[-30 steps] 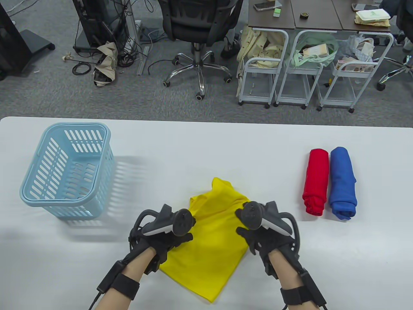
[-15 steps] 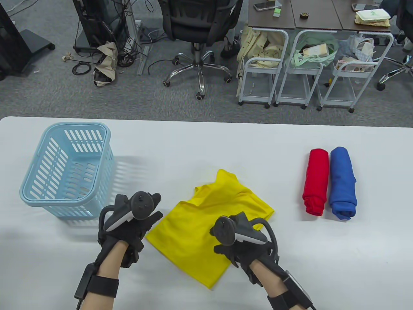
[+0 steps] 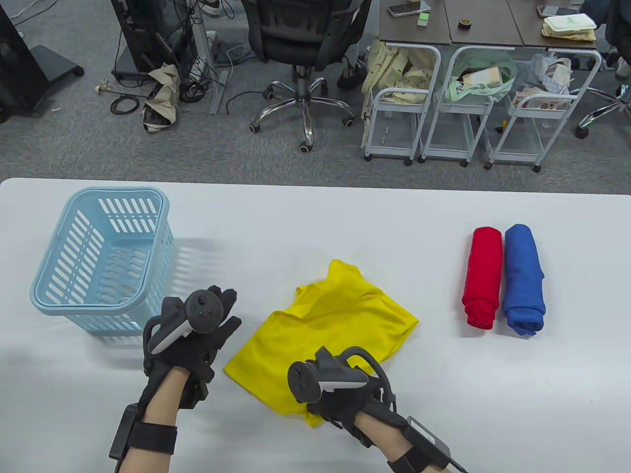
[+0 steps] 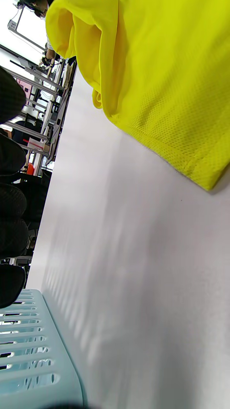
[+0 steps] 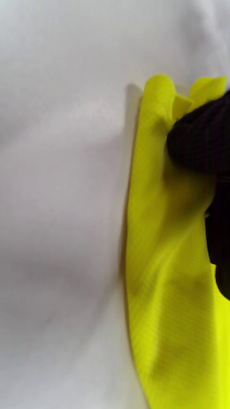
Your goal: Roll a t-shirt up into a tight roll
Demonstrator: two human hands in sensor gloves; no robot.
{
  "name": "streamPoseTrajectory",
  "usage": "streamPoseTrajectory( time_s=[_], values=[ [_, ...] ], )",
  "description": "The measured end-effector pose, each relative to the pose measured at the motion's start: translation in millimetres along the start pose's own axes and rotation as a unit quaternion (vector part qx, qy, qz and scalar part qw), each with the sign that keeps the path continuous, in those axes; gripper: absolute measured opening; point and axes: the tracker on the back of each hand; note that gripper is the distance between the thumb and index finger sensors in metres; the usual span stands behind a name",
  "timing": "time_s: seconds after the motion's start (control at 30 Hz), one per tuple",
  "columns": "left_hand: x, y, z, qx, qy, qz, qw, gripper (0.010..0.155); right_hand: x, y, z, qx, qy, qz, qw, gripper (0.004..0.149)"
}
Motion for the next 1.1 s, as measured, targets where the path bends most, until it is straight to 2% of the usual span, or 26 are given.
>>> streamPoseTrajectory(
  time_s=[0.1,0.2,0.3,0.37,0.43,0.47,0.53,0.6,0.7,0.77,0.83,0.87,0.93,1.0,1.03,1.1],
  values=[
    [0,0,-1,0.0,-0.003,-0.001,1.0,0.064,1,17,13,-0.077,0.018,-0.016,0.997,0.037],
    [4,1,-4,0.009,-0.012,-0.002,1.0,0.064,11,44,41,-0.169,0.076,-0.058,0.981,0.039],
    [8,-5,-7,0.021,-0.027,0.004,0.999,0.063,34,88,75,-0.187,0.168,-0.143,0.957,0.04],
    [9,-13,-6,0.018,-0.026,0.014,0.999,0.063,56,121,89,-0.194,0.224,-0.218,0.93,0.04],
    [7,-31,0,-0.001,-0.016,0.028,0.999,0.063,78,149,94,-0.227,0.271,-0.281,0.892,0.04],
    [5,-45,5,-0.015,-0.004,0.048,0.999,0.062,89,162,95,-0.249,0.287,-0.309,0.872,0.04],
    [0,-83,23,-0.052,0.029,0.107,0.992,0.061,104,181,92,-0.276,0.303,-0.342,0.846,0.04],
    [-2,-119,41,-0.095,0.056,0.153,0.982,0.06,111,190,88,-0.28,0.309,-0.361,0.834,0.04],
    [-7,-168,66,-0.185,0.082,0.189,0.961,0.061,115,197,84,-0.269,0.305,-0.377,0.832,0.04],
    [-20,-179,83,-0.214,0.114,0.172,0.955,0.063,117,198,84,-0.261,0.305,-0.388,0.83,0.04],
    [-33,-170,95,-0.25,0.168,0.114,0.947,0.066,120,200,87,-0.238,0.308,-0.405,0.827,0.04],
    [-33,-164,92,-0.25,0.177,0.115,0.945,0.066,123,202,89,-0.223,0.31,-0.417,0.825,0.04],
    [-26,-145,73,-0.216,0.124,0.091,0.964,0.065,132,206,94,-0.185,0.317,-0.45,0.815,0.04],
    [-23,-120,54,-0.211,0.092,0.043,0.972,0.064,140,209,97,-0.147,0.316,-0.481,0.805,0.04],
    [-25,-96,42,-0.195,0.082,-0.007,0.977,0.063,145,211,99,-0.121,0.306,-0.51,0.795,0.04],
    [-26,-69,30,-0.165,0.075,-0.103,0.978,0.065,149,214,99,-0.096,0.266,-0.545,0.789,0.039]
  ],
)
Point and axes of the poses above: the tracker on the back of each hand, its own y axis roughly to the little-finger side, its own x axis roughly from the fingertips to the wrist, z = x × y, and after that the axes turned 13 degrees about y, right-handed
